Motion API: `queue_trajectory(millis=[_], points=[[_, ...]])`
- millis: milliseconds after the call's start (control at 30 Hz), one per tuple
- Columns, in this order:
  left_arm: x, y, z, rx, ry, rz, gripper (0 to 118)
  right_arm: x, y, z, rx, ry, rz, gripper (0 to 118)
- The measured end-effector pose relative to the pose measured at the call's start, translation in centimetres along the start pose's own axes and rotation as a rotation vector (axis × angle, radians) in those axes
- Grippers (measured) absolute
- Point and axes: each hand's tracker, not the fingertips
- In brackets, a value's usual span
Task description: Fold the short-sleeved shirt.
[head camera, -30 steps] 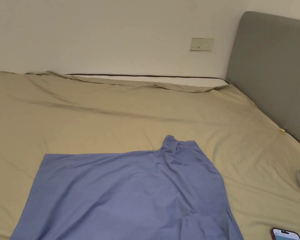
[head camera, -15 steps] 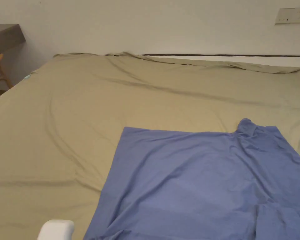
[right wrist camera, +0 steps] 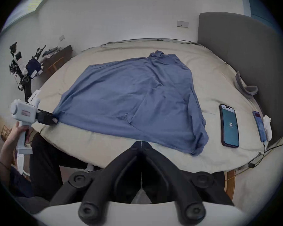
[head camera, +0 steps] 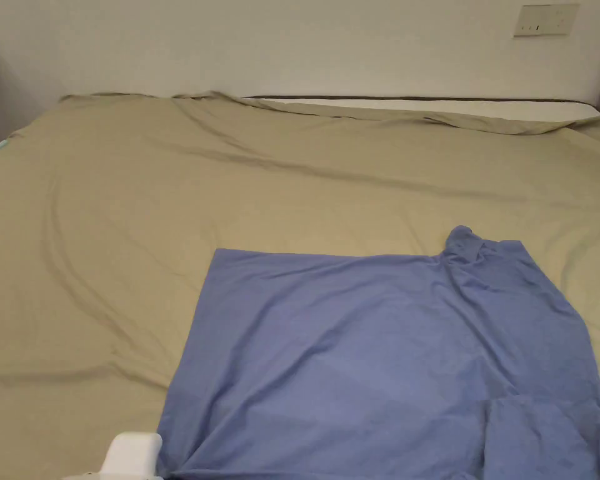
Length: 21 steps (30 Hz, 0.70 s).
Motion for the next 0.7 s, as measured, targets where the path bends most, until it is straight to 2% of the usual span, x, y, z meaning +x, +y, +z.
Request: queue_trajectory(millis=[33,100,200,233,267,300,333,367,433,467,500,533,567,600,633,667,700], points=[[-0.4,0.2,0.5,-0.003,-0.076,0.043,10,0.3,-0.2,-0.2,-0.013,-0.003,-0.01,2],[-0.8,0.6,1.2,-0.017,-0.093,0.132,9,1.0,-0.7,-0.9,-0.037,-0.007,-0.027,2],[0.0,0.8,2.5,0.002,-0.077,0.108,9,2.4,-0.6,-1.6,-0.046,-0.022,-0.061,3],[0.1,1.0,2.6,0.0,-0.076,0.106,9,2.8,-0.5,-1.7,-0.046,-0.053,-0.105,18],[0.6,1.1,2.9,-0.003,-0.072,0.102,9,3.4,-0.3,-2.2,-0.039,-0.081,-0.131,65],[0.9,1.1,3.0,-0.004,-0.065,0.091,9,4.2,0.0,-3.4,-0.095,-0.106,-0.146,118],[1.0,1.2,3.1,-0.009,-0.063,0.087,9,5.0,0.1,-4.2,-0.141,-0.095,-0.158,117],[1.2,1.3,3.0,-0.017,-0.061,0.082,9,4.7,0.1,-4.6,-0.071,-0.095,-0.171,117],[1.4,1.4,3.2,-0.02,-0.06,0.08,9,5.2,0.4,-6.6,-0.111,-0.095,-0.233,117],[1.5,1.4,3.2,-0.024,-0.062,0.078,9,5.4,0.5,-7.7,-0.11,-0.097,-0.23,116],[1.6,1.4,3.1,-0.026,-0.058,0.079,9,7.5,0.6,-8.5,-0.123,-0.099,-0.232,109],[1.3,1.5,2.7,-0.029,-0.054,0.08,9,8.2,0.5,-9.4,-0.146,-0.112,-0.227,92],[1.3,1.6,2.5,-0.036,-0.051,0.08,9,8.6,0.4,-10.3,-0.187,-0.123,-0.213,56],[1.3,1.6,2.4,-0.041,-0.047,0.086,9,8.9,0.3,-11.0,-0.201,-0.125,-0.197,12],[1.4,1.6,2.3,-0.043,-0.049,0.089,9,9.0,-0.1,-11.2,-0.184,-0.139,-0.215,11],[0.9,1.7,1.7,-0.043,-0.054,0.096,9,9.0,-0.2,-10.9,-0.137,-0.107,-0.249,10],[0.9,1.8,1.6,-0.04,-0.053,0.101,9,9.0,0.0,-10.6,-0.139,-0.091,-0.25,10]])
